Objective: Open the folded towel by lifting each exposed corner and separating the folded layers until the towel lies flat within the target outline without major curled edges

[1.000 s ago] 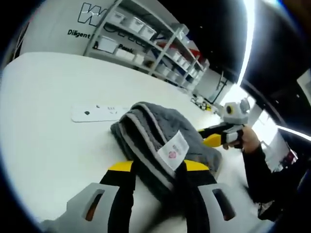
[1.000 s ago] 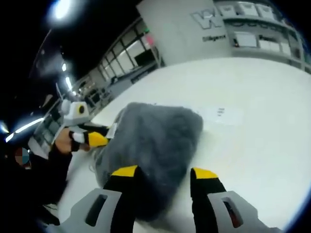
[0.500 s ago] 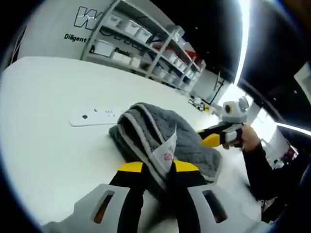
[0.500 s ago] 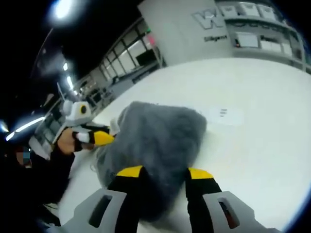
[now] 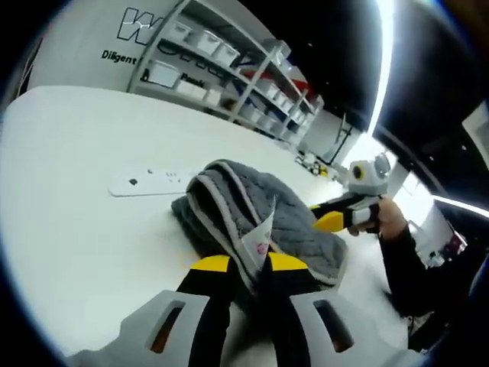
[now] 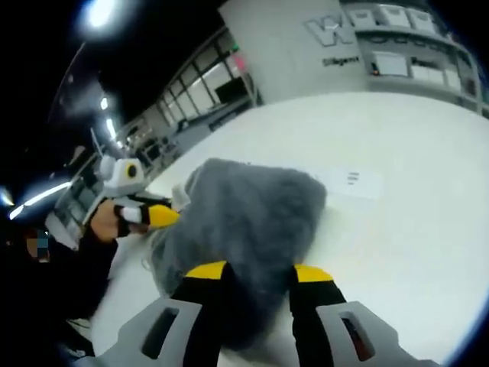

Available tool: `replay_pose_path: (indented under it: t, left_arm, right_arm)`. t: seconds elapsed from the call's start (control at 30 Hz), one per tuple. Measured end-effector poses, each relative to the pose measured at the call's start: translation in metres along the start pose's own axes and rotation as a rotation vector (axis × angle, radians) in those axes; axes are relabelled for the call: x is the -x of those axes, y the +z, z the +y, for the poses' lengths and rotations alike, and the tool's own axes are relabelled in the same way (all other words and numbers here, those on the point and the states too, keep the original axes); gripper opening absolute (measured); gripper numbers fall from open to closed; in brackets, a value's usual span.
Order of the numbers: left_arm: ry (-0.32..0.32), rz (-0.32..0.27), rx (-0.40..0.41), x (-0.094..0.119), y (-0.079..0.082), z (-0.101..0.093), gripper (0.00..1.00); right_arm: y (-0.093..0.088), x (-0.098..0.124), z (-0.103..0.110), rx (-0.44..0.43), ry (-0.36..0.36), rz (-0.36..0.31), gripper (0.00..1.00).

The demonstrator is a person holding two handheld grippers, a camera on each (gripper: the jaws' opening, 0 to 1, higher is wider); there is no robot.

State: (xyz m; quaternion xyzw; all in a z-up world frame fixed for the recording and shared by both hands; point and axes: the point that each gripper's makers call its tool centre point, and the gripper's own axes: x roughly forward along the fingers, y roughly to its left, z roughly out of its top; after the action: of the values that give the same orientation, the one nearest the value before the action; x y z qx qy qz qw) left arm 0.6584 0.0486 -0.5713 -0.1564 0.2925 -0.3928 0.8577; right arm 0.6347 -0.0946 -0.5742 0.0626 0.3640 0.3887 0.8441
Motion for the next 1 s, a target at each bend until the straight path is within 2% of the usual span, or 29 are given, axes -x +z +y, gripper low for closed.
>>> replay_pose_path:
  t: [0.13,0.3,0.47,1.0]
  left_arm:
    - [0.008,-0.003,-0.006,0.0,-0.002,-0.005,0.11]
    - [0.005,-0.003,0.004,0.001,0.001,-0.002,0.1]
    - [0.005,-0.006,-0.006,0.001,-0.003,-0.011,0.09]
    - [0.001,-0.002,-0.013,0.001,-0.009,-0.019,0.08]
  right_arm:
    - [-0.001,0.001,0.002,0.004,-0.001,-0.001,0.28]
    - [-0.002,0.003,0.004,0.011,0.0,-0.002,0.26]
    - [-0.003,0.003,0.005,0.015,-0.003,-0.002,0.25]
    - [-0.004,0.002,0.008,0.024,-0.009,0.007,0.23]
